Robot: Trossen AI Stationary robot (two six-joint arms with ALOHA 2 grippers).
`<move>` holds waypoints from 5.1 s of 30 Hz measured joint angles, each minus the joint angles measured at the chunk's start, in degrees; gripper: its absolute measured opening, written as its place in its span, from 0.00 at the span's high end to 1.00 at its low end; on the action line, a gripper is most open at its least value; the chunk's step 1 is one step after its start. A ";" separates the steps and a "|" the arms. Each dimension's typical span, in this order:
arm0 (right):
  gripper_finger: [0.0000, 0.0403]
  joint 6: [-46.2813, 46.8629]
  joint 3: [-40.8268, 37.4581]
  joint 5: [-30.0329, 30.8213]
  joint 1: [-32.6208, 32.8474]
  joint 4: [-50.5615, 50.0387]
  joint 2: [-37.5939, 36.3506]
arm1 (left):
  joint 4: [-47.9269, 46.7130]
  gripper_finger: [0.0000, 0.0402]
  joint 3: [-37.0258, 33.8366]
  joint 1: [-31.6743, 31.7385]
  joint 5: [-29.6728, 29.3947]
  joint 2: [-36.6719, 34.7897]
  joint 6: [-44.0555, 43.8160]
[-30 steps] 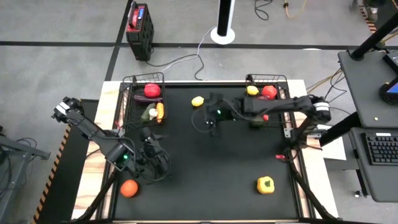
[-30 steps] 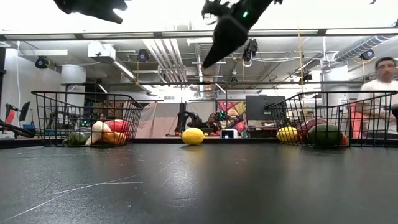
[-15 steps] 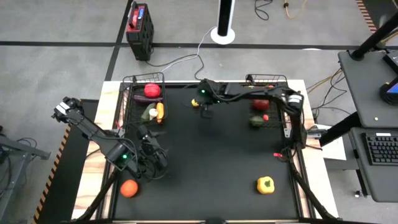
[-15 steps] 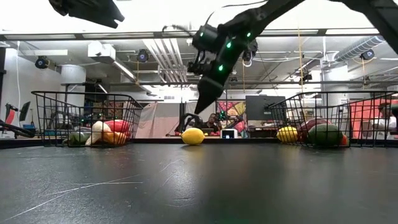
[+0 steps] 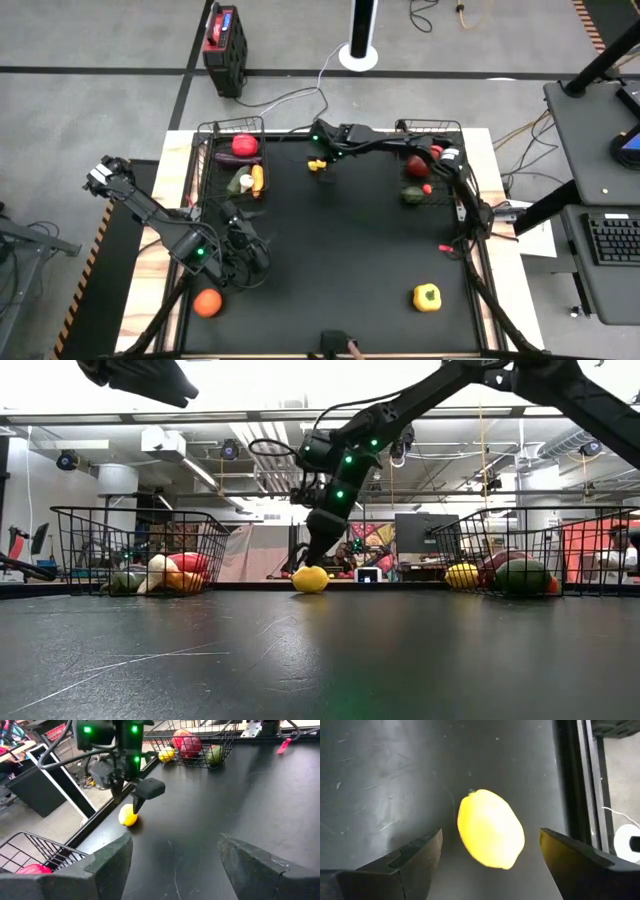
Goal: Sort produce into baskets
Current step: Put the yellow lemon into the right wire basket, then put the yellow bell pepper into the left wire basket
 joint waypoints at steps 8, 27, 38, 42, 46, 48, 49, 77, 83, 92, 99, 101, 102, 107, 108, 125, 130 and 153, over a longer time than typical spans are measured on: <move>0.19 -0.53 2.25 -1.28 -0.16 -0.52 4.17 | -0.08 0.32 -0.16 0.00 0.00 0.00 -0.41; 0.44 1.37 2.05 -5.33 -0.42 -1.22 3.77 | 0.01 0.32 -1.61 0.02 -0.07 -0.01 -2.21; 0.43 9.71 7.87 -4.22 -0.53 -17.53 -4.08 | 0.45 0.32 -1.89 0.02 -0.09 -0.02 -2.96; 0.42 12.52 7.28 -4.18 -0.53 -24.94 -10.27 | 0.85 0.32 -1.89 0.02 -0.02 -0.02 -3.67; 0.42 17.00 4.87 -2.51 -0.51 -30.95 -17.43 | 1.77 0.32 -1.89 0.02 0.00 -0.02 -3.69; 0.42 21.07 3.94 1.57 -0.48 -34.39 -21.05 | 2.05 0.32 -1.91 0.02 0.00 -0.02 -3.69; 0.42 23.48 3.30 4.22 -0.48 -35.88 -22.98 | 2.35 0.32 -1.90 0.02 0.00 -0.02 -3.69; 0.40 65.13 -42.75 24.34 -1.01 -42.21 -53.00 | 5.28 0.32 -1.89 0.02 0.15 -0.02 -3.68; 0.40 65.48 -47.42 24.34 -1.01 -38.97 -52.90 | 5.25 0.32 -1.89 0.02 0.15 -0.02 -3.67; 0.36 65.68 -49.25 24.34 -1.01 -36.64 -52.88 | 5.25 0.32 -1.89 0.02 0.15 -0.02 -3.50; 0.24 65.33 -49.25 24.34 -1.01 -36.10 -52.88 | 5.78 0.32 -1.90 0.02 0.15 -0.02 -3.50; 0.21 64.97 -49.25 24.35 -1.01 -35.91 -52.88 | 6.07 0.32 -1.91 0.02 0.15 -0.02 -3.50; 0.20 64.72 -49.25 24.34 -1.01 -35.74 -52.88 | 6.26 0.32 -1.91 0.02 0.15 -0.02 -3.50; 0.17 64.54 -49.25 24.36 -0.54 -34.39 -52.88 | 6.73 0.32 -1.90 0.02 0.48 -0.02 -3.48; 0.17 64.54 -49.25 24.35 -0.17 -33.60 -52.95 | 6.85 0.32 -1.89 0.02 0.48 -0.02 -3.48; 0.19 57.22 -49.28 20.65 24.82 3.01 -54.72 | 14.34 0.32 -1.91 0.02 6.26 -0.02 -2.99; 0.19 58.20 -49.28 19.28 32.84 9.06 -54.52 | 16.50 0.32 -1.91 0.02 7.89 -0.02 -2.00; 0.19 87.17 -37.07 5.84 59.81 -8.73 -40.88 | 35.26 0.32 -1.91 -0.35 14.14 3.26 9.94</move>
